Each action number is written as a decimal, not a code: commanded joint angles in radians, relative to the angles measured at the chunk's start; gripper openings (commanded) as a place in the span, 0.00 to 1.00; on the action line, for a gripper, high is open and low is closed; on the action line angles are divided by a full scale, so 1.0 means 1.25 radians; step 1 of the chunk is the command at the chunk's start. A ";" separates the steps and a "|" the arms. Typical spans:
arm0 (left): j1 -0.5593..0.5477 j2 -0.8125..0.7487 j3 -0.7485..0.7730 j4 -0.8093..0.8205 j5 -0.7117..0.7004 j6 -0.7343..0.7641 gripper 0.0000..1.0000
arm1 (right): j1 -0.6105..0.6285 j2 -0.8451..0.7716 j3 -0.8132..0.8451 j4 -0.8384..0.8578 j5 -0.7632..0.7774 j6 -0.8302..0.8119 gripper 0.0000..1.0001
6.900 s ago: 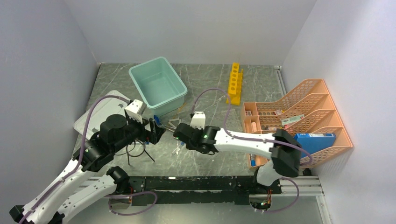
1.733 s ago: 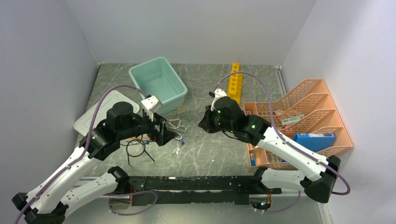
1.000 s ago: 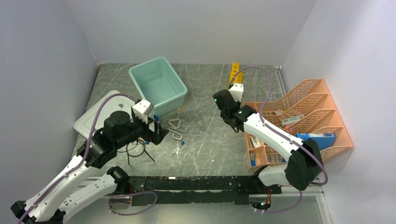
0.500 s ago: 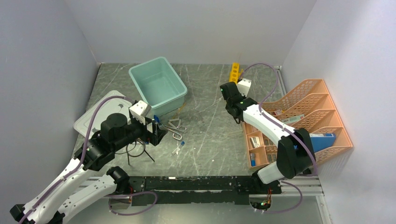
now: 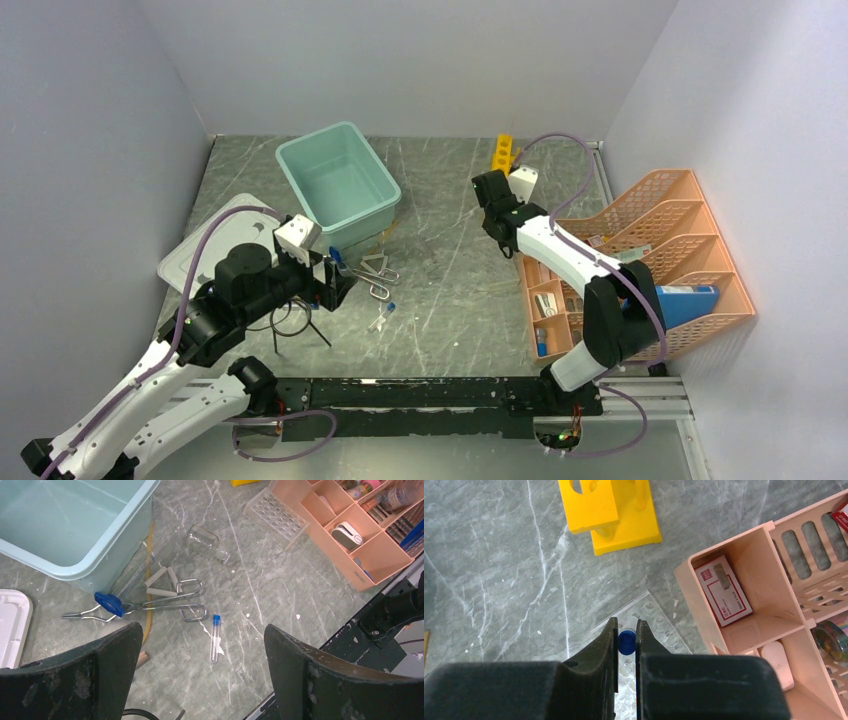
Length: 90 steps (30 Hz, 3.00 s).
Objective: Organize the chemistry lab equipment
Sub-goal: Insert the test tube into the slot of the test tube rack, then pick up the test tube at the center of the board.
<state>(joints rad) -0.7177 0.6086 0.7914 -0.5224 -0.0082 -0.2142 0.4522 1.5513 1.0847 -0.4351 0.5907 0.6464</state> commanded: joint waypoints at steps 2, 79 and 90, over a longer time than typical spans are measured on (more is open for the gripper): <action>0.000 -0.001 -0.004 0.007 -0.019 -0.002 0.95 | -0.010 0.010 0.010 0.022 0.000 0.016 0.00; 0.000 0.005 -0.001 0.006 -0.018 -0.001 0.95 | 0.259 -0.141 0.030 -0.031 -0.174 0.043 0.45; 0.001 -0.018 -0.001 0.004 -0.034 -0.006 0.95 | 0.483 -0.062 -0.001 -0.055 -0.119 0.215 0.47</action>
<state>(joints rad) -0.7177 0.6014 0.7906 -0.5224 -0.0196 -0.2157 0.9897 1.4338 1.0885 -0.4778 0.3893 0.8074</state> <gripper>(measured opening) 0.951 0.461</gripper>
